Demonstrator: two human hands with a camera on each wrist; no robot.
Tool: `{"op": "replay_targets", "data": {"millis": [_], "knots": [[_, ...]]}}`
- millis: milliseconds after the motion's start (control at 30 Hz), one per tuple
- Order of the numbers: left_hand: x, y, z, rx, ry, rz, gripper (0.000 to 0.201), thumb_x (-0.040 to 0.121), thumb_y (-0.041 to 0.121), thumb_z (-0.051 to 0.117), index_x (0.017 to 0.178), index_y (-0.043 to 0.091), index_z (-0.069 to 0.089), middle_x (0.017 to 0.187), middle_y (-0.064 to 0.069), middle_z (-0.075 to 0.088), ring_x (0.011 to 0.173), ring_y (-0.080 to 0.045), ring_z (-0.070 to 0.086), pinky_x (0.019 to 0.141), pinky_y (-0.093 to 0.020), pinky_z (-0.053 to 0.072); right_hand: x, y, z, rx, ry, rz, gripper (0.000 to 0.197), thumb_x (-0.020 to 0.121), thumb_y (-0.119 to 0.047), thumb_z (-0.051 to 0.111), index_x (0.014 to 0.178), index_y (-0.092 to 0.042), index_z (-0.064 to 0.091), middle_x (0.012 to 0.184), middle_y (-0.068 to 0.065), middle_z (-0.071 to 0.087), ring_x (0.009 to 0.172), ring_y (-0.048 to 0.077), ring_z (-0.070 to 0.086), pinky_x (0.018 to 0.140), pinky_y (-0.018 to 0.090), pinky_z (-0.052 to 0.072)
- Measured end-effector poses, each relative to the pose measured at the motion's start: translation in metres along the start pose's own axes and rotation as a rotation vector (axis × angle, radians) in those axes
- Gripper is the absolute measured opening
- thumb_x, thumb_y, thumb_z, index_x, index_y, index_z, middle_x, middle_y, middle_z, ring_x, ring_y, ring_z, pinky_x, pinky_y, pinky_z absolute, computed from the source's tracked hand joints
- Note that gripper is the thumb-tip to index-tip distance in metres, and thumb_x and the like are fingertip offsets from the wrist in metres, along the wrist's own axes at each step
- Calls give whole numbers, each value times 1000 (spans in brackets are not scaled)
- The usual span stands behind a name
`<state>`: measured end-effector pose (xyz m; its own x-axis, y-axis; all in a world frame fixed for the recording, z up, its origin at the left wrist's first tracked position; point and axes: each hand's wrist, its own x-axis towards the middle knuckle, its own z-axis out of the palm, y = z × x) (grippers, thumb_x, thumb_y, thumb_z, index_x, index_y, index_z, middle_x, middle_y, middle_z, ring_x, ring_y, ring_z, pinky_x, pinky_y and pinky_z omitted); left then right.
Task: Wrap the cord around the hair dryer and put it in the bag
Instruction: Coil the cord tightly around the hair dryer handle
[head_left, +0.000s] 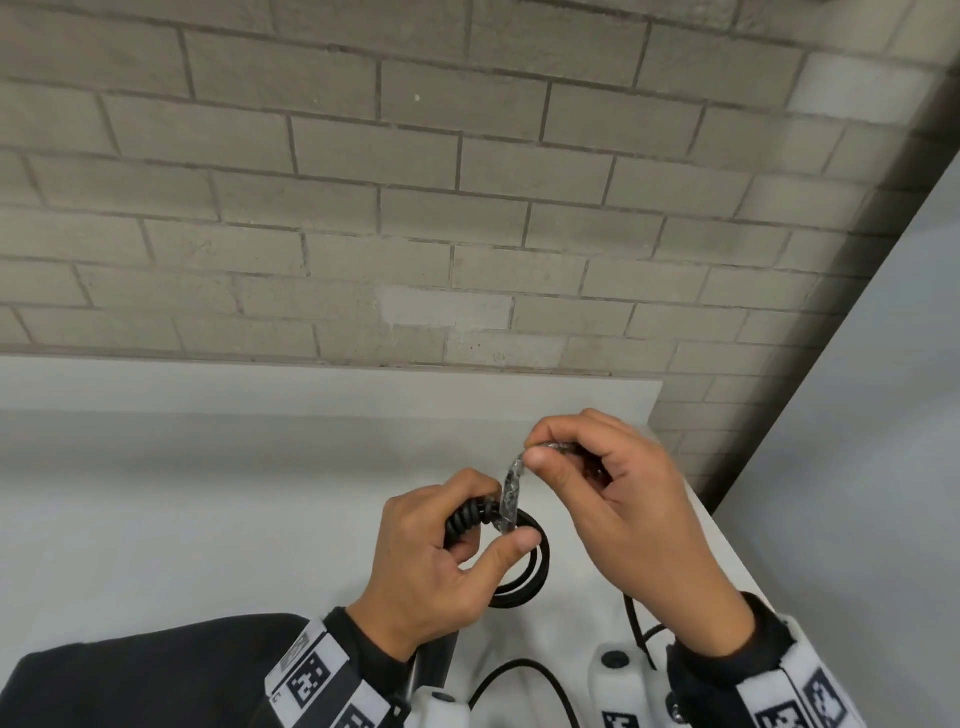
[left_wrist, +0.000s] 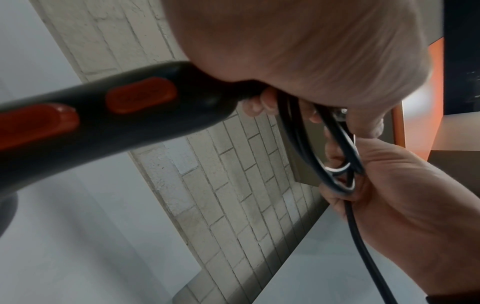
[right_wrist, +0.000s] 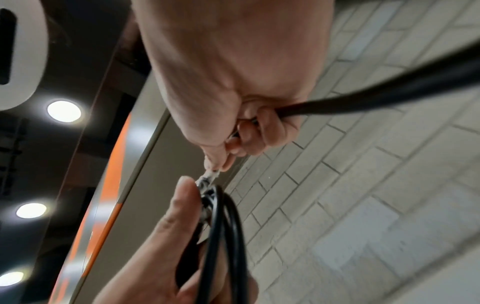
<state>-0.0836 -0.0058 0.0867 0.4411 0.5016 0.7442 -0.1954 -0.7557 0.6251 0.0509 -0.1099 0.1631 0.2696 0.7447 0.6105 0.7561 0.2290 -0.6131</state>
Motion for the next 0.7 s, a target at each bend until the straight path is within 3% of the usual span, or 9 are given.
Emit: {"op": "replay_targets", "data": {"millis": [167, 267, 400, 467, 567, 633, 700], "knots": [[1, 1, 0, -35, 6, 40, 33, 91, 52, 62, 78, 22, 56, 48, 11, 32, 43, -7, 30, 46, -22, 29, -8, 8, 18, 302, 0, 254, 9, 90, -22, 66, 83, -24, 71, 72, -12, 67, 61, 6, 53, 61, 15, 43], [1, 0, 1, -23, 27, 71, 34, 94, 51, 58, 77, 22, 56, 48, 8, 37, 43, -10, 34, 43, -28, 33, -17, 15, 28, 368, 24, 351, 10, 91, -27, 65, 85, -23, 72, 71, -12, 67, 59, 2, 53, 59, 18, 42], [-1, 2, 2, -14, 68, 87, 35, 95, 51, 56, 78, 21, 58, 49, 5, 43, 44, -12, 40, 43, -33, 35, -30, 18, 38, 452, -23, 443, 19, 94, -34, 60, 91, -21, 74, 78, -2, 72, 65, 21, 55, 63, 35, 43], [-1, 2, 3, -26, 82, 92, 32, 96, 50, 55, 81, 22, 60, 51, 6, 47, 45, -9, 43, 43, -30, 37, -35, 16, 39, 514, -18, 458, 26, 97, -36, 56, 91, -19, 75, 77, -4, 71, 67, 11, 61, 63, 28, 47], [0, 2, 4, -33, 116, 75, 33, 97, 51, 53, 82, 22, 59, 54, 9, 49, 47, -6, 44, 44, -26, 38, -45, 13, 40, 607, -59, 421, 34, 90, -46, 59, 98, -17, 74, 72, -4, 62, 61, 9, 51, 52, 20, 40], [0, 1, 3, -24, 136, 55, 36, 97, 53, 52, 80, 22, 57, 52, 5, 49, 46, -10, 45, 43, -28, 39, -49, 14, 42, 595, -112, 344, 26, 85, -36, 67, 103, -18, 73, 85, -2, 67, 69, 11, 59, 58, 19, 46], [0, 0, 2, -6, 141, 49, 36, 97, 54, 50, 80, 23, 55, 52, 4, 49, 46, -12, 47, 43, -31, 40, -49, 16, 41, 514, -158, 308, 17, 86, -22, 70, 104, -20, 72, 96, 4, 68, 86, 19, 66, 71, 29, 55]]}}
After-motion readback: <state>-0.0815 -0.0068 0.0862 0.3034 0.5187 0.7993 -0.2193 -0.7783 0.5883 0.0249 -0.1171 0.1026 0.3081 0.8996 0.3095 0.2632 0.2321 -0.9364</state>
